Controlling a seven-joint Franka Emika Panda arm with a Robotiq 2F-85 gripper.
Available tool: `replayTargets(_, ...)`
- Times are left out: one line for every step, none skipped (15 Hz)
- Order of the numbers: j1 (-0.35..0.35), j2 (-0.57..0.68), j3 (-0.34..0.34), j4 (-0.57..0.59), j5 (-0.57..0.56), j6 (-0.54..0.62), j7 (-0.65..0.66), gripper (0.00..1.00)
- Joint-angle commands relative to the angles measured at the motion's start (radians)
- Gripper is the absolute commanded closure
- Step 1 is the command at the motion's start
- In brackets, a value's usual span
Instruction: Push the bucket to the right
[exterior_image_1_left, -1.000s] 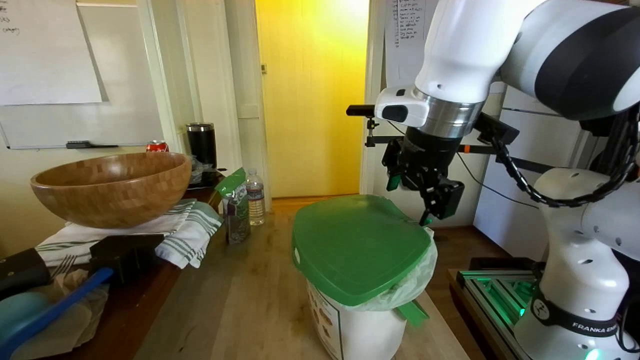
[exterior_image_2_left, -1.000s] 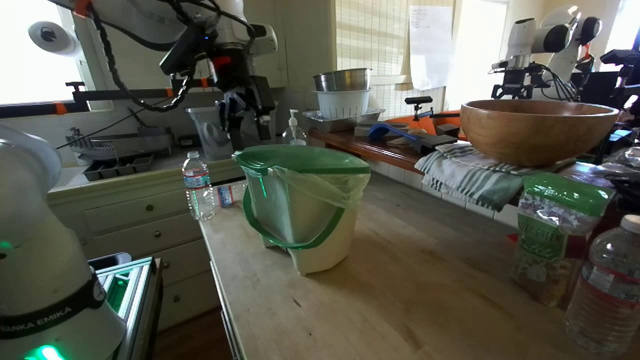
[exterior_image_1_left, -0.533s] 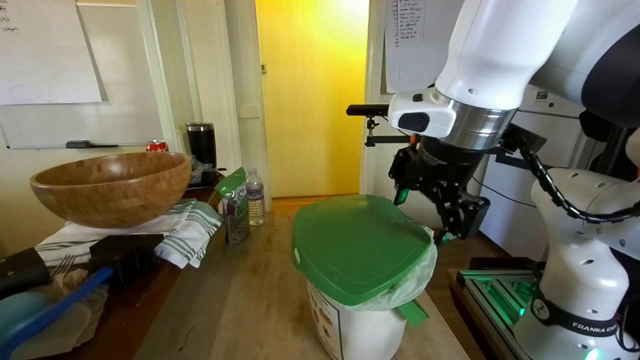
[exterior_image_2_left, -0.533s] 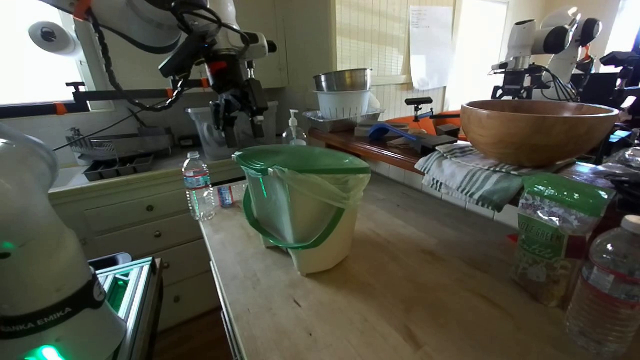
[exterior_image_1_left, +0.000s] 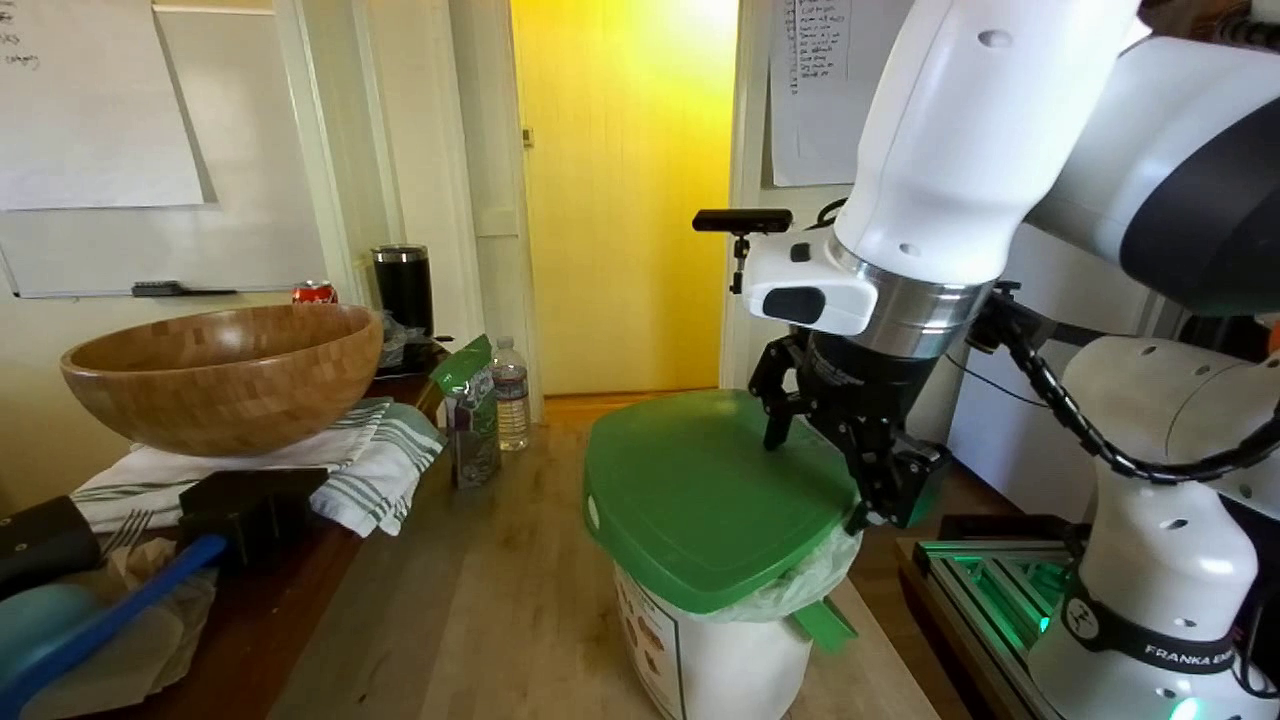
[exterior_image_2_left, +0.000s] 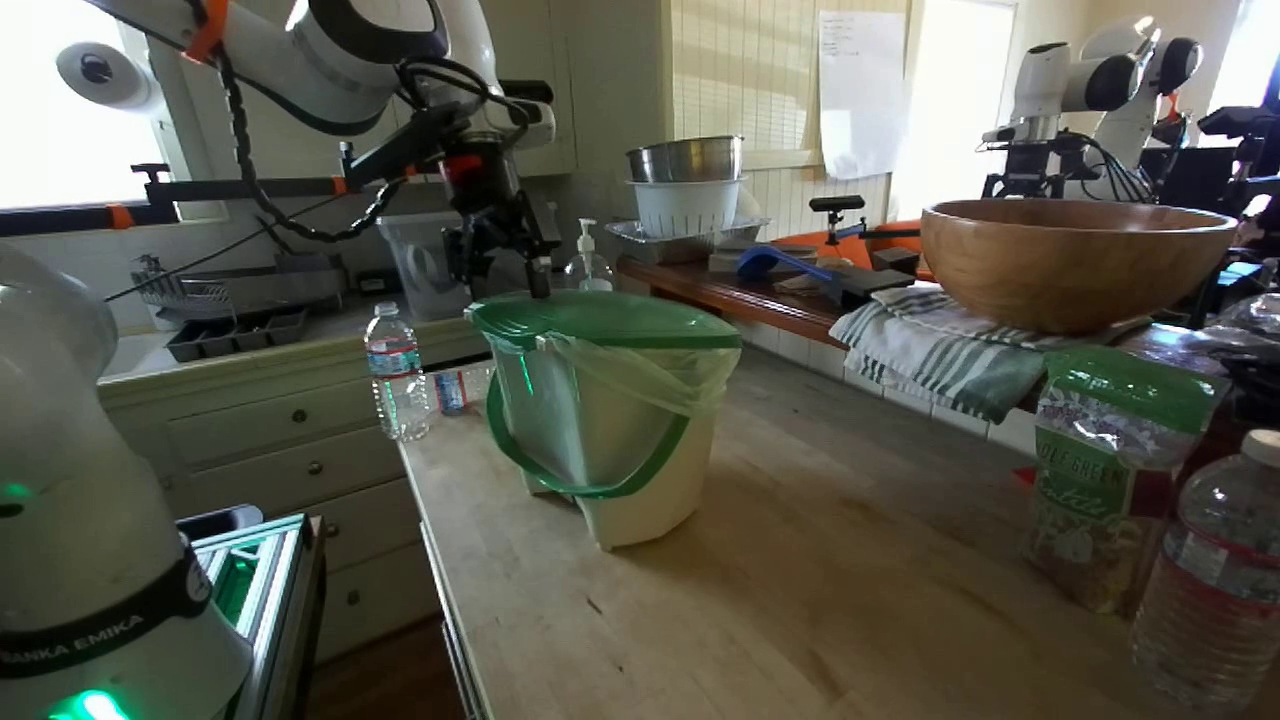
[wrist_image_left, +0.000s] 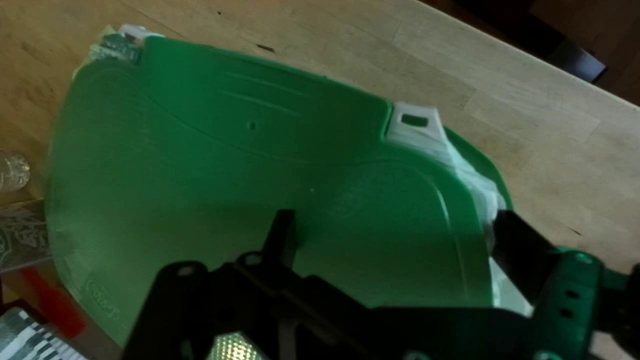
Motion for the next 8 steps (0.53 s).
replayTargets(-0.013, 0.024, 0.009, 0.017, -0.068, -0.029, -0.032, 0.00)
replayTargets(-0.020, 0.019, 0.008, 0.017, -0.104, -0.043, -0.049, 0.00)
replayTargets(-0.021, 0.015, 0.002, 0.015, -0.127, -0.057, -0.073, 0.00)
replayTargets(-0.024, 0.008, -0.002, 0.014, -0.153, -0.072, -0.093, 0.00)
replayTargets(-0.029, 0.005, -0.004, 0.014, -0.179, -0.084, -0.108, 0.00)
replayTargets(-0.032, 0.002, -0.012, 0.013, -0.205, -0.093, -0.135, 0.00)
replayTargets(-0.036, 0.006, -0.022, 0.014, -0.228, -0.096, -0.161, 0.00)
replayTargets(-0.040, 0.013, -0.036, 0.014, -0.249, -0.095, -0.190, 0.00)
